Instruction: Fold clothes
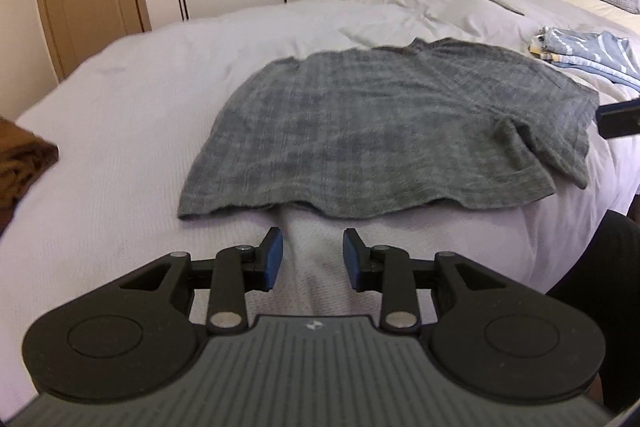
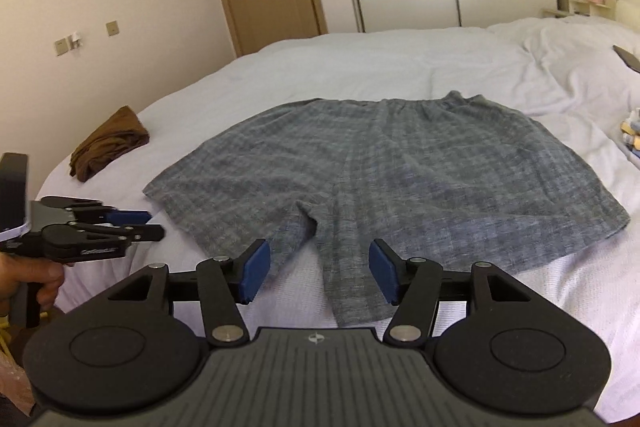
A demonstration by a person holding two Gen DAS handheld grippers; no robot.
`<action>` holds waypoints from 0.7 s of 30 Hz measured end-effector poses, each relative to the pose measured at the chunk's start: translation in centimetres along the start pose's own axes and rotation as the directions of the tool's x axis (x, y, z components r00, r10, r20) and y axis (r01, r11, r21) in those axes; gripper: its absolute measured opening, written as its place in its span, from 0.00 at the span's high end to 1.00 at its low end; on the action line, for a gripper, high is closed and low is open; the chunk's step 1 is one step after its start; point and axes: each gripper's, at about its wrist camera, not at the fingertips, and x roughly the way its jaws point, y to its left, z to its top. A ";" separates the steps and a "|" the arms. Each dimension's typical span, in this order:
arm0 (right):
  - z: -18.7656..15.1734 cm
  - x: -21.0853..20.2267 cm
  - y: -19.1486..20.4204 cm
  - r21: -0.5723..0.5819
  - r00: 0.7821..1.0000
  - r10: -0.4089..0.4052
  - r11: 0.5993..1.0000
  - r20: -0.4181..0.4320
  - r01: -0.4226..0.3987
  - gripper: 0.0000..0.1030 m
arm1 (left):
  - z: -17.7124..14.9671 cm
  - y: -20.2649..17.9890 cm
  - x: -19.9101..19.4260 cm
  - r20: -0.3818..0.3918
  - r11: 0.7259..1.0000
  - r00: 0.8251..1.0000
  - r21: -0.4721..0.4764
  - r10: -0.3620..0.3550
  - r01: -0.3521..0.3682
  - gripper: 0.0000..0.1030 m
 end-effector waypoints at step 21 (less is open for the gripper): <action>0.1 0.8 -2.4 0.063 0.967 -0.236 0.968 -0.095 0.243 0.20 | 0.9 -4.3 -2.2 0.038 0.990 0.998 0.133 -0.050 0.044 0.61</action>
